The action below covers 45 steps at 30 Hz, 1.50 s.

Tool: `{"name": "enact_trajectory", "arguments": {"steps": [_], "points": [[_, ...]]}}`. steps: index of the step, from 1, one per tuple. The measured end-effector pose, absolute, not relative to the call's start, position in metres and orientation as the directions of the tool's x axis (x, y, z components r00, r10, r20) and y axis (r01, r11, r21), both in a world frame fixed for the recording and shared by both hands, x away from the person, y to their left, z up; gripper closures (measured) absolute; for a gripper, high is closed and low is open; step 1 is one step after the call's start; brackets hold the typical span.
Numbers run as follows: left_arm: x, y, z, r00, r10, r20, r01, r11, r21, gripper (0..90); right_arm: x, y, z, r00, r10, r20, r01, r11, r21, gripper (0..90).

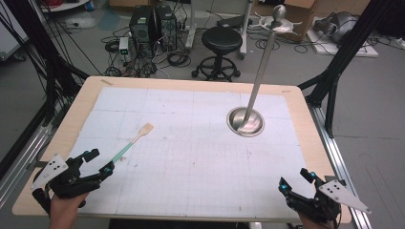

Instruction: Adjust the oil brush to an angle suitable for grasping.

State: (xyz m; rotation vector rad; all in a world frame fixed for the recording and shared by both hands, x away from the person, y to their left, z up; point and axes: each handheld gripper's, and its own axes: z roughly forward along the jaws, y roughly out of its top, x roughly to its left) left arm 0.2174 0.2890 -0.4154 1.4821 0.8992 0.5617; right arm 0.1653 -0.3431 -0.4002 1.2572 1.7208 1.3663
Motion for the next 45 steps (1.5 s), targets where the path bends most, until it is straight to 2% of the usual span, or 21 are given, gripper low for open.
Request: {"name": "enact_trajectory", "arguments": {"steps": [10,13,18,19,21,22,26,28,30,35,41,45], "points": [[0.221,0.292,-0.417,0.562,0.806,-0.184,0.214,0.074,0.974,22.3,0.164,-0.343,-0.401,-0.37,0.924,0.093,0.317,0.032,0.948,17.6],[0.225,0.295,-0.42,0.574,0.796,-0.191,0.221,0.074,0.972,27.2,0.162,-0.343,-0.401,-0.368,0.925,0.093,0.315,0.03,0.948,17.6],[0.235,0.298,-0.42,0.591,0.782,-0.199,0.257,0.051,0.965,30.3,0.162,-0.342,-0.401,-0.363,0.927,0.091,0.319,0.032,0.947,17.6],[0.237,0.3,-0.42,0.602,0.775,-0.194,0.261,0.038,0.965,35.6,0.162,-0.342,-0.401,-0.361,0.928,0.093,0.322,0.031,0.946,17.6],[0.241,0.302,-0.418,0.62,0.766,-0.172,0.267,0.0,0.964,52.3,0.162,-0.34,-0.401,-0.36,0.929,0.083,0.319,0.04,0.947,17.6],[0.243,0.303,-0.417,0.624,0.763,-0.169,0.271,-0.009,0.962,56.2,0.162,-0.34,-0.4,-0.361,0.929,0.08,0.316,0.041,0.948,17.6],[0.252,0.304,-0.413,0.621,0.772,-0.136,0.268,-0.045,0.962,82.6,0.162,-0.339,-0.4,-0.357,0.93,0.084,0.322,0.038,0.946,17.6],[0.262,0.304,-0.413,0.605,0.786,-0.13,0.278,-0.056,0.959,87.7,0.163,-0.338,-0.4,-0.36,0.93,0.077,0.322,0.046,0.946,17.6],[0.281,0.302,-0.413,0.577,0.806,-0.136,0.321,-0.07,0.945,89.4,0.164,-0.336,-0.4,-0.362,0.929,0.074,0.326,0.052,0.944,17.6],[0.313,0.292,-0.405,0.575,0.813,-0.094,0.353,-0.143,0.925,89.6,0.166,-0.332,-0.401,-0.373,0.926,0.065,0.325,0.065,0.943,17.7],[0.348,0.281,-0.402,0.577,0.811,-0.101,0.412,-0.181,0.893,89.6,0.168,-0.33,-0.401,-0.381,0.922,0.062,0.333,0.074,0.94,17.7],[0.369,0.269,-0.414,0.561,0.819,-0.12,0.46,-0.188,0.868,89.6,0.168,-0.33,-0.401,-0.381,0.922,0.067,0.335,0.07,0.94,17.7]]}}
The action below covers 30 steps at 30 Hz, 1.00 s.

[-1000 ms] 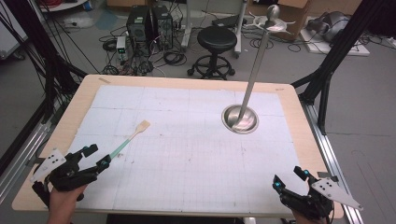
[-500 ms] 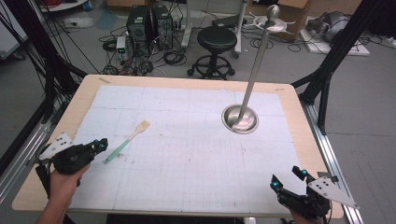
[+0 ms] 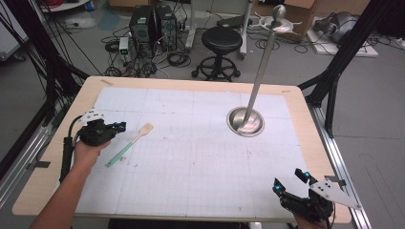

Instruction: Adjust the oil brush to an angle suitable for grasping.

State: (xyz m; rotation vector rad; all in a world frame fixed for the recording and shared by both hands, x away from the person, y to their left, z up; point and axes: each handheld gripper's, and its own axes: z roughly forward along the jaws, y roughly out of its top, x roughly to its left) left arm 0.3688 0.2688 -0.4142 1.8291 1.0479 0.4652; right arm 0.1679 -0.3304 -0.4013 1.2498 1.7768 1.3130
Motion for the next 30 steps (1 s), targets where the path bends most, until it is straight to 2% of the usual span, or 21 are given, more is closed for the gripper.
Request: {"name": "enact_trajectory", "arguments": {"steps": [12,18,25,30], "points": [[0.391,0.249,-0.436,0.554,0.829,-0.073,0.541,-0.291,0.789,89.5,0.167,-0.333,-0.401,-0.378,0.923,0.074,0.333,0.061,0.941,17.7],[0.393,0.237,-0.444,0.567,0.821,-0.069,0.548,-0.314,0.775,88.4,0.166,-0.334,-0.401,-0.373,0.925,0.076,0.335,0.058,0.94,17.7],[0.392,0.234,-0.444,0.58,0.809,-0.097,0.554,-0.304,0.775,89.5,0.165,-0.335,-0.401,-0.366,0.928,0.074,0.335,0.057,0.941,17.8],[0.386,0.226,-0.443,0.627,0.771,-0.115,0.546,-0.33,0.77,89.4,0.164,-0.334,-0.401,-0.367,0.928,0.068,0.327,0.061,0.943,17.8]]}}
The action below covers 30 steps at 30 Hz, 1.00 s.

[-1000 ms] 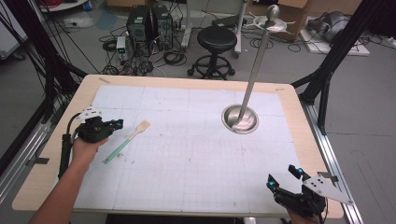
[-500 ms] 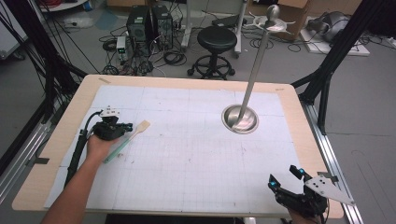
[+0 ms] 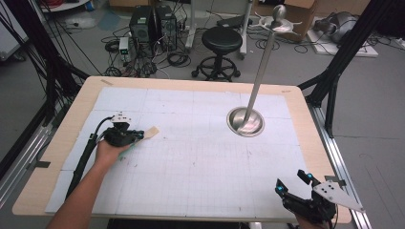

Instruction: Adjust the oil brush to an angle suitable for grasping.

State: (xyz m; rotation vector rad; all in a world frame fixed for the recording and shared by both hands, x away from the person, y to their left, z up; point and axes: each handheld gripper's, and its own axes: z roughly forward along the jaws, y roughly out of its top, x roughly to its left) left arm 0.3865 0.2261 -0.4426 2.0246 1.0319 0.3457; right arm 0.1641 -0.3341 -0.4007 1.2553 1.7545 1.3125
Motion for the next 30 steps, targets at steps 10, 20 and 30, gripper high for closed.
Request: {"name": "enact_trajectory", "arguments": {"steps": [10,20,30], "points": [[0.367,0.194,-0.445,0.729,0.675,-0.117,0.508,-0.418,0.753,89.4,0.163,-0.333,-0.4,-0.36,0.93,0.07,0.325,0.055,0.944,17.8],[0.361,0.208,-0.421,0.664,0.744,-0.075,0.456,-0.324,0.828,89.4,0.162,-0.332,-0.399,-0.361,0.93,0.074,0.324,0.051,0.945,17.8],[0.382,0.216,-0.444,0.61,0.788,-0.082,0.552,-0.349,0.758,89.4,0.162,-0.334,-0.4,-0.359,0.93,0.072,0.325,0.052,0.944,17.8]]}}
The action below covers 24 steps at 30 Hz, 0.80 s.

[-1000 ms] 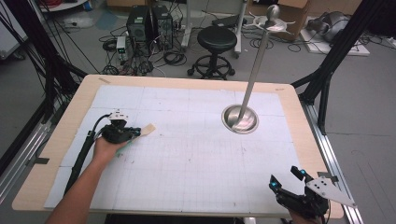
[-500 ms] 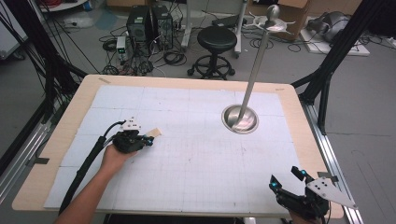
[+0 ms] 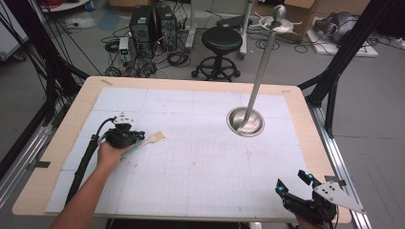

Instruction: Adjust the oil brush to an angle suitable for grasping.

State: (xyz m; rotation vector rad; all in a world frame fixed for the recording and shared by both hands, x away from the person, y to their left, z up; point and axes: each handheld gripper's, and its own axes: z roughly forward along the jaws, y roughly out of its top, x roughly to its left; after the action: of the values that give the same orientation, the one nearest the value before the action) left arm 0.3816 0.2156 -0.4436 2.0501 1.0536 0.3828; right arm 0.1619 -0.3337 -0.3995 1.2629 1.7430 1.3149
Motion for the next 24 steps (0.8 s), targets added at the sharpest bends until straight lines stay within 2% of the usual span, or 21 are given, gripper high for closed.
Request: {"name": "enact_trajectory", "arguments": {"steps": [6,12,24], "points": [[0.379,0.21,-0.445,0.631,0.765,-0.127,0.564,-0.34,0.753,89.5,0.16,-0.335,-0.399,-0.359,0.93,0.073,0.327,0.052,0.944,17.8],[0.368,0.198,-0.443,0.705,0.694,-0.147,0.547,-0.4,0.735,89.5,0.158,-0.337,-0.398,-0.35,0.934,0.076,0.32,0.043,0.946,17.8],[0.335,0.17,-0.441,0.811,0.572,-0.125,0.466,-0.501,0.729,89.5,0.158,-0.335,-0.398,-0.353,0.932,0.076,0.318,0.043,0.947,17.9]]}}
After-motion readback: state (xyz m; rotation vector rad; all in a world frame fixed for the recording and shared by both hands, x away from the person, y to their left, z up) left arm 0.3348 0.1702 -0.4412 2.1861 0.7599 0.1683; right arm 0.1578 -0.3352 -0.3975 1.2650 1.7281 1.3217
